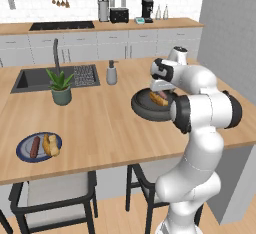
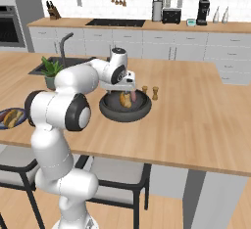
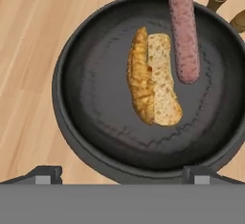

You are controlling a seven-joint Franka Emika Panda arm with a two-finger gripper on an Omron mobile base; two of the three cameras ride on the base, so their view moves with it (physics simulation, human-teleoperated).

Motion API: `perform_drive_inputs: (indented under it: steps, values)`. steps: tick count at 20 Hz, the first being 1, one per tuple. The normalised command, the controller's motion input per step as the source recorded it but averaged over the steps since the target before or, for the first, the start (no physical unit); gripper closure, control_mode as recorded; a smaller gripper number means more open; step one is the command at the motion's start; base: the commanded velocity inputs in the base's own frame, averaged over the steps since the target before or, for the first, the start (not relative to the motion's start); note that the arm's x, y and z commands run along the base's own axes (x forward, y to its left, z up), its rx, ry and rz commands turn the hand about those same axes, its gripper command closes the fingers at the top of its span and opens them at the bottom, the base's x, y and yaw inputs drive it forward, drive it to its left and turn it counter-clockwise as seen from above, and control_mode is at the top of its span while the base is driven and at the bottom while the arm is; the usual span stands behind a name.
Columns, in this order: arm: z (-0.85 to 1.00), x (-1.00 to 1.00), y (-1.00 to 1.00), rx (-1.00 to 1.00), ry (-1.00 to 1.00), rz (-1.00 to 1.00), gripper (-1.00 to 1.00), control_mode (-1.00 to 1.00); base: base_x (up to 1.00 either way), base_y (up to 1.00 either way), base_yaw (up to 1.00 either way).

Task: Place one bun and one sausage from the bowl on each plate.

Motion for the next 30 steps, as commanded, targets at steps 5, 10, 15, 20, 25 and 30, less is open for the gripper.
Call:
perform_drive_inputs:
  steps: [5, 10, 15, 20, 25, 30]
  values:
    - [-0.18, 0.31, -0.03, 0.0, 0.0, 0.03, -1.0, -1.0, 0.0, 0.0, 0.0]
    - [-0.41, 0.21, 0.0, -0.01, 0.0, 0.01, -1.0, -1.0, 0.0, 0.0, 0.0]
    - [-0.3, 0.23, 0.0, 0.0, 0.0, 0.0, -1.0, -1.0, 0.0, 0.0, 0.0]
    - [-0.27, 0.24, 0.0, 0.0, 0.0, 0.0, -1.0, -1.0, 0.0, 0.0, 0.0]
    - [-0.19, 0.25, 0.0, 0.0, 0.0, 0.0, -1.0, -1.0, 0.0, 0.0, 0.0]
    - [-0.14, 0.18, 0.0, 0.0, 0.0, 0.0, -1.0, -1.0, 0.0, 0.0, 0.0]
